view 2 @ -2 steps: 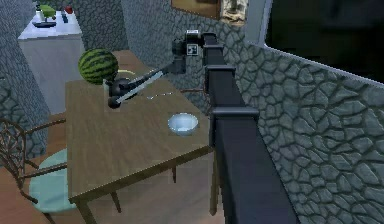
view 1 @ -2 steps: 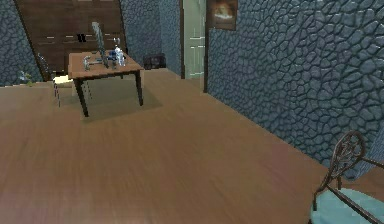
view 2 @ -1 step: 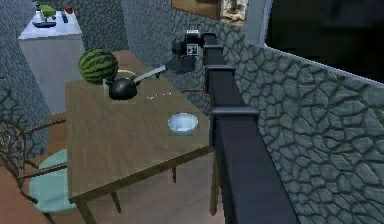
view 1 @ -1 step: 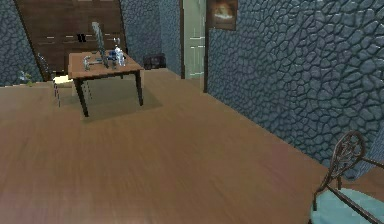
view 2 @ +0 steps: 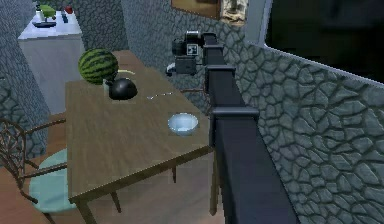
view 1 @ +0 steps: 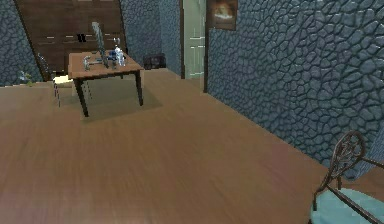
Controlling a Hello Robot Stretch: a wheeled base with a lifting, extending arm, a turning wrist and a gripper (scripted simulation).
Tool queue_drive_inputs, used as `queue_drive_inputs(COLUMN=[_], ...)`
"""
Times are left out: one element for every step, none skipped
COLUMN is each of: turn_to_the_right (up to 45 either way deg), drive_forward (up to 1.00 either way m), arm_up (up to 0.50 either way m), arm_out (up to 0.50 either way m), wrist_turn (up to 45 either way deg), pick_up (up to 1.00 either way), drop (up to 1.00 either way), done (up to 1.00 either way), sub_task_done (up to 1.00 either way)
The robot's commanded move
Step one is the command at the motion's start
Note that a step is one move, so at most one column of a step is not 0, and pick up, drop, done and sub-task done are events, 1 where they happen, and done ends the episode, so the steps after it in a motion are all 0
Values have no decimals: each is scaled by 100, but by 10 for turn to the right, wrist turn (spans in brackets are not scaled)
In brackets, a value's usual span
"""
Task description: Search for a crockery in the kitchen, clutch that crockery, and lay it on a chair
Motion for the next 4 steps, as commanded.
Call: queue_drive_inputs(turn_to_the_right=[0,0,0,0], drive_forward=[0,0,0,0], arm_up=[-28,0,10,18], arm_out=[0,0,0,0], wrist_turn=[0,0,0,0], pick_up=[0,100,0,0], drop=[0,0,0,0], done=[0,0,0,0], sub_task_done=[0,0,0,0])
